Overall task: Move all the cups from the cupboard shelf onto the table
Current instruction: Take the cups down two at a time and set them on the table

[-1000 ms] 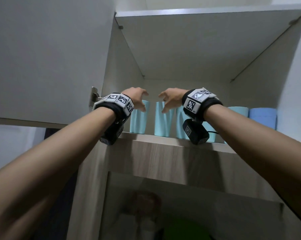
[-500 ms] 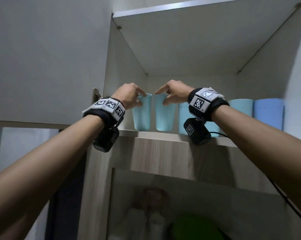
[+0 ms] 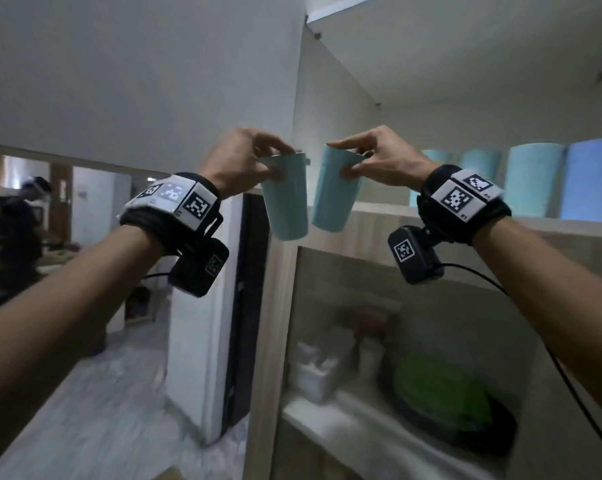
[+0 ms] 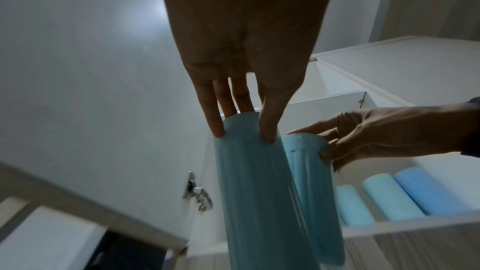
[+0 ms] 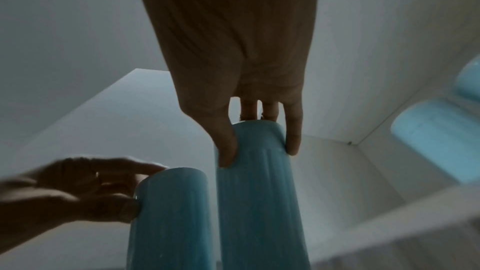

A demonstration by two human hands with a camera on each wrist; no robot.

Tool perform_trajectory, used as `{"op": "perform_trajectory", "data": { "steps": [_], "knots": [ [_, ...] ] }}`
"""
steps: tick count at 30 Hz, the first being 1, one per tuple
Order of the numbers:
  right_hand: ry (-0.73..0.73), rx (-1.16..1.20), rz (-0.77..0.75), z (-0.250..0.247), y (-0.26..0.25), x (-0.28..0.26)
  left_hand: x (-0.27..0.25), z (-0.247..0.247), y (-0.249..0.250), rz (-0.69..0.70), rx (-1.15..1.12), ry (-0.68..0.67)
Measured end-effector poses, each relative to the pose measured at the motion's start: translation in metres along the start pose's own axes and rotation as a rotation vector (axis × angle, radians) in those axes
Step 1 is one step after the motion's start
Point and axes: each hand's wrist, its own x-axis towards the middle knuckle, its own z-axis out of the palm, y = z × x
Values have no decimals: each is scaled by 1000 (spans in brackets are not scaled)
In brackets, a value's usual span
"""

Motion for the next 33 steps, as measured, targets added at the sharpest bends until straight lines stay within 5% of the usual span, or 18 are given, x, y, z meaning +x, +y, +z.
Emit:
{"op": "perform_trajectory", "data": {
  "steps": [5,11,21,27,33],
  "knots": [
    [-193,201,-41,95,-40,-72,-127,-28,-18,-220,79,-78],
    [-520,304,-1,268,-99,-190,-331,-50,-72,-618,224,-244],
    [-1066,294,-94,500,-266,-383,-653,-99,-147,-1293,386,-445],
    [-1146,192,-240,572,-340,-438,-759,-121,-172,-1387,456,-477],
    [-1099,109,-271,612,-361,-468,-798,-122,-187,-1360,479,-511]
  ]
}}
